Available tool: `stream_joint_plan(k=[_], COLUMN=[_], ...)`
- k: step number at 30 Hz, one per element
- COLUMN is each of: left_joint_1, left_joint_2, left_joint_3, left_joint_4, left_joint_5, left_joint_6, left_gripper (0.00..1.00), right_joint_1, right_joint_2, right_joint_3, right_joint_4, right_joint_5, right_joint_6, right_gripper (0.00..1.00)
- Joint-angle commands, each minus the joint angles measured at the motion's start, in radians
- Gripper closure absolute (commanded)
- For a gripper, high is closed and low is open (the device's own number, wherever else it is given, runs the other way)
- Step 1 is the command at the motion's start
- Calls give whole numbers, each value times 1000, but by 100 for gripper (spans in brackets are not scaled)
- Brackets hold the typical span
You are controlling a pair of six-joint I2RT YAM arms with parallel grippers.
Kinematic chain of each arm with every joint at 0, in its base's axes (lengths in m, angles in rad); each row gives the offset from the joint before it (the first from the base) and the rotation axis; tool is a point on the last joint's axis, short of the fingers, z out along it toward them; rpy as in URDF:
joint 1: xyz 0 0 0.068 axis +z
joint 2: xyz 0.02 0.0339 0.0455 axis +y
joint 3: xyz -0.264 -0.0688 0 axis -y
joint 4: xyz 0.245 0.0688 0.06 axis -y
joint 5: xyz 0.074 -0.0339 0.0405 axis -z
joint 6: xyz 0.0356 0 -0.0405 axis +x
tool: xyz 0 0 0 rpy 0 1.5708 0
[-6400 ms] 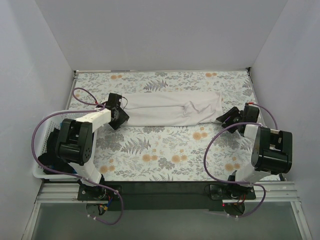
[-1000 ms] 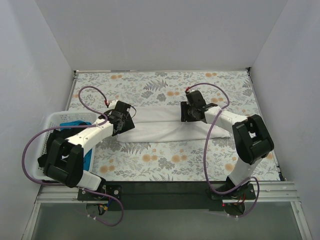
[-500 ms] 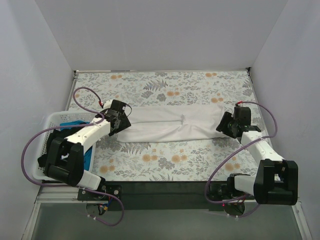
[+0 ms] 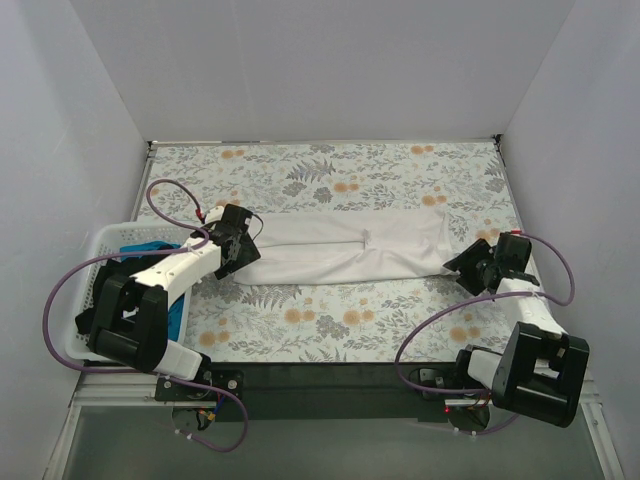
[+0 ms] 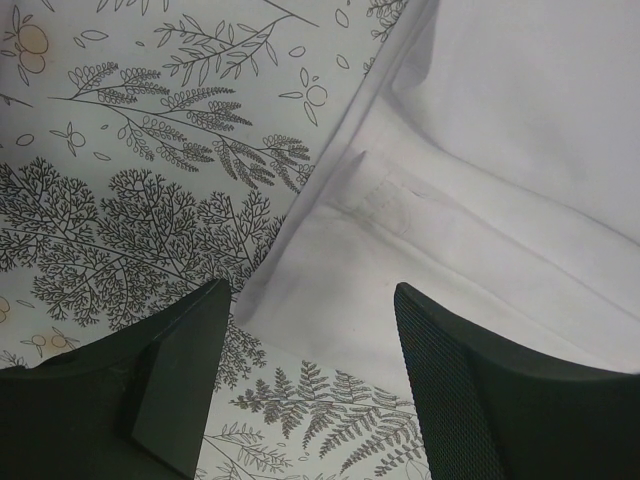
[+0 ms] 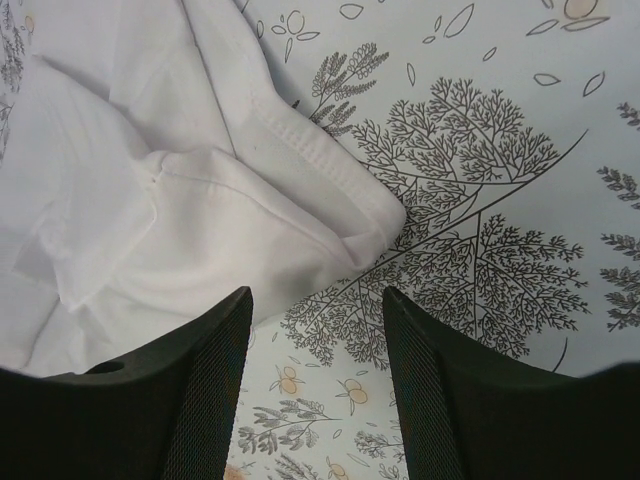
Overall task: Fold and stack the t-shirts
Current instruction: Fold the tshirt
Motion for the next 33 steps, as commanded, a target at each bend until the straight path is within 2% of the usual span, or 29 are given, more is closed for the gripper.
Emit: stream_joint_plan(k=[1, 16, 26, 31, 32, 33], left_joint_1=[0, -9, -27, -27, -26, -26], left_joint_2=[-25, -50, 25, 59, 62, 68], left_joint_3=[-16, -31, -25, -29, -32, -34], left_joint_4=[-7, 94, 82, 48, 47, 44], left_joint_5=[-14, 107, 143, 144, 147, 152], left_joint_6=[-23, 19, -4, -32, -37, -40], left_gripper=[35, 41, 42, 42, 42, 42], right_joint_1=[-23, -61, -69, -90, -100, -104], right_joint_2=[10, 77, 126, 148, 154, 160], right_joint_3=[-37, -91, -109, -124, -126, -128], right_joint_4=[91, 217, 257, 266, 266, 266], right_joint_5=[-83, -154, -139, -123, -126, -129], right_joint_6=[92, 230, 250, 211, 194, 186], right_gripper=[38, 39, 40, 51, 54, 63])
